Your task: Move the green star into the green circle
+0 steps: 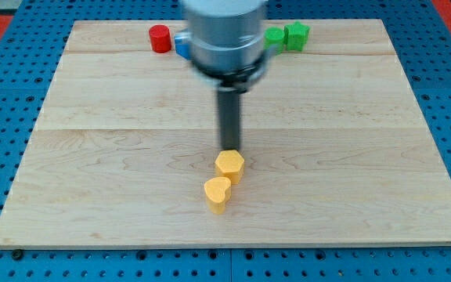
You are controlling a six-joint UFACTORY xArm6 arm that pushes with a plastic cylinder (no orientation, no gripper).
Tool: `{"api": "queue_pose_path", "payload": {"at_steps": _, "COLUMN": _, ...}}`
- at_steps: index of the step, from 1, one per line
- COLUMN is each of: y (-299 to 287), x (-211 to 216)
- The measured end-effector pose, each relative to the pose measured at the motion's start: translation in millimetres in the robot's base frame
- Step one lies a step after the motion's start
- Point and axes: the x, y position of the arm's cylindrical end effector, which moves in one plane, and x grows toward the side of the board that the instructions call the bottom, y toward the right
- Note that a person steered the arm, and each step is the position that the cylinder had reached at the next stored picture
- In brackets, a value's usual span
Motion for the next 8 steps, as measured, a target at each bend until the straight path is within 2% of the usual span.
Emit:
{"api": "queue_pose_path", "payload": {"at_steps": 1, "y": 89.7, "x": -69.7}}
{"api": "queue_pose_path", "payload": {"at_steps": 2, "y": 113.8, "x": -130.4}}
{"api": "queue_pose_path", "payload": {"at_steps": 5, "y": 134.6, "x": -138.2}}
{"api": "queue_pose_path", "payload": {"at_steps": 7, "y": 181.3, "x": -138.3}}
{"api": "queue_pose_path", "payload": {"at_steps": 8, "y": 188.6, "x": -155.3}}
